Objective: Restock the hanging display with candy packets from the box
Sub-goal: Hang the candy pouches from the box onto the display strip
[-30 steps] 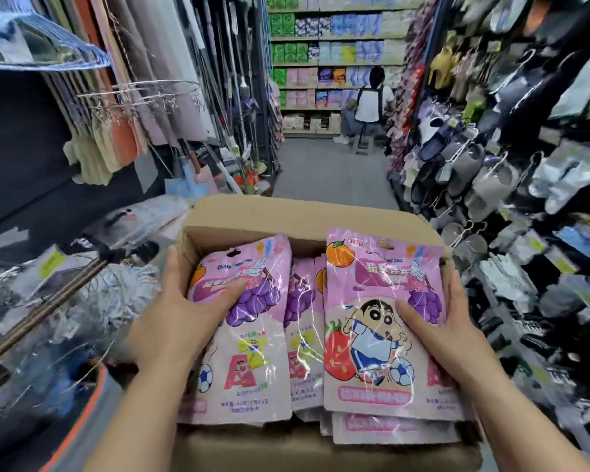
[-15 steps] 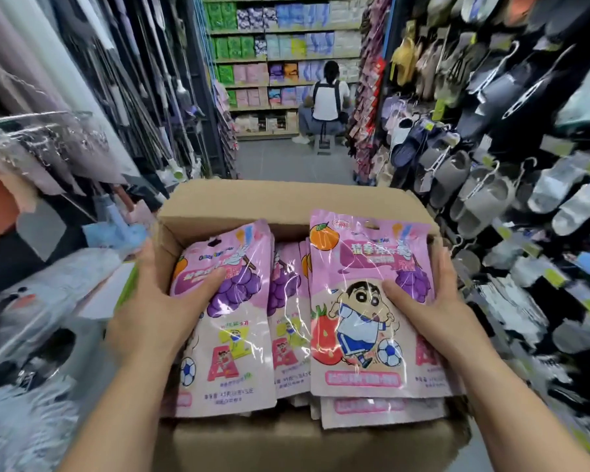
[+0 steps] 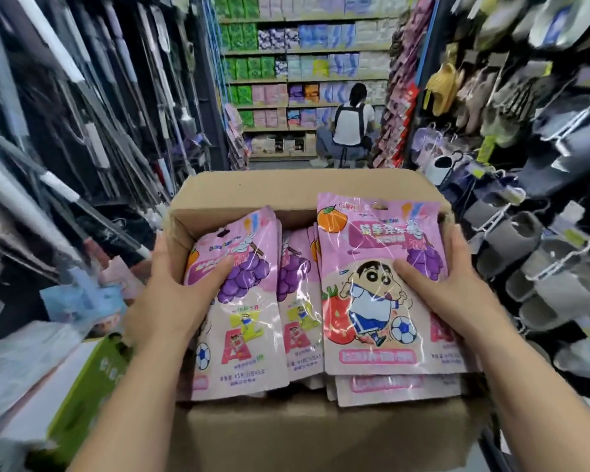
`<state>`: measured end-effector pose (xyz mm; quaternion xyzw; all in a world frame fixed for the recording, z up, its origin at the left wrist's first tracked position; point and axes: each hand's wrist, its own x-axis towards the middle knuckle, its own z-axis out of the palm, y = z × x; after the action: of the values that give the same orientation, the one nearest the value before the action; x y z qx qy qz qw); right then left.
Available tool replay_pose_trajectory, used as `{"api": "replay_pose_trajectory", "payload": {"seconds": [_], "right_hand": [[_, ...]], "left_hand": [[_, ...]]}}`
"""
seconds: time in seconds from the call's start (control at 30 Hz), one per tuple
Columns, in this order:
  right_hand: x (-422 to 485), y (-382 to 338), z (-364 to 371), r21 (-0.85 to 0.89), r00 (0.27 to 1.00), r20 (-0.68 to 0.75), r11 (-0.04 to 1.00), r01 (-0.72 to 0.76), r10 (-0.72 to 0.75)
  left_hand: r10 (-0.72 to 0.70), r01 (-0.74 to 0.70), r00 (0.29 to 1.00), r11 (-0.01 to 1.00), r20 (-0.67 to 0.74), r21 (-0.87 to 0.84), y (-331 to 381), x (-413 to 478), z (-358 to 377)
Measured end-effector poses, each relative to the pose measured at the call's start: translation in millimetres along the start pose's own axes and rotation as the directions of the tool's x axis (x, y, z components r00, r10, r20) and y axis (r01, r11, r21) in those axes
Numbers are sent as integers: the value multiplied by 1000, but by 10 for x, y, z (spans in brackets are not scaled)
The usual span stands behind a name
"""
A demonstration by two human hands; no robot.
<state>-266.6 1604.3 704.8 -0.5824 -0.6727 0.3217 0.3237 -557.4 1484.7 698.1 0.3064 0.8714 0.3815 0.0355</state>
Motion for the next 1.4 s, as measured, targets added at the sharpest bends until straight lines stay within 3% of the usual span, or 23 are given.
{"api": "replay_pose_trajectory", "payload": {"seconds": [0.33, 0.53, 0.8, 1.13, 1.4], "right_hand": [[2149, -391, 1046, 45, 1000, -9, 999, -27, 28], [3286, -624, 1322, 92, 997, -71, 995, -32, 39], [5245, -570, 1653, 99, 996, -85, 995, 0, 8], [7794, -810, 1881, -22, 997, 29, 997, 76, -76], [9599, -897, 2544, -1, 993, 47, 994, 110, -110]], "left_hand": [[5, -3, 999, 1000, 45, -28, 338, 2256, 982], [86, -86, 995, 996, 53, -2, 852, 3459, 1485], [132, -132, 990, 991, 57, 10, 1529, 4902, 2676], [-25, 25, 1000, 1000, -4, -13, 2401, 6449, 3880], [-70, 69, 997, 996, -25, -57, 2711, 7911, 4905]]}}
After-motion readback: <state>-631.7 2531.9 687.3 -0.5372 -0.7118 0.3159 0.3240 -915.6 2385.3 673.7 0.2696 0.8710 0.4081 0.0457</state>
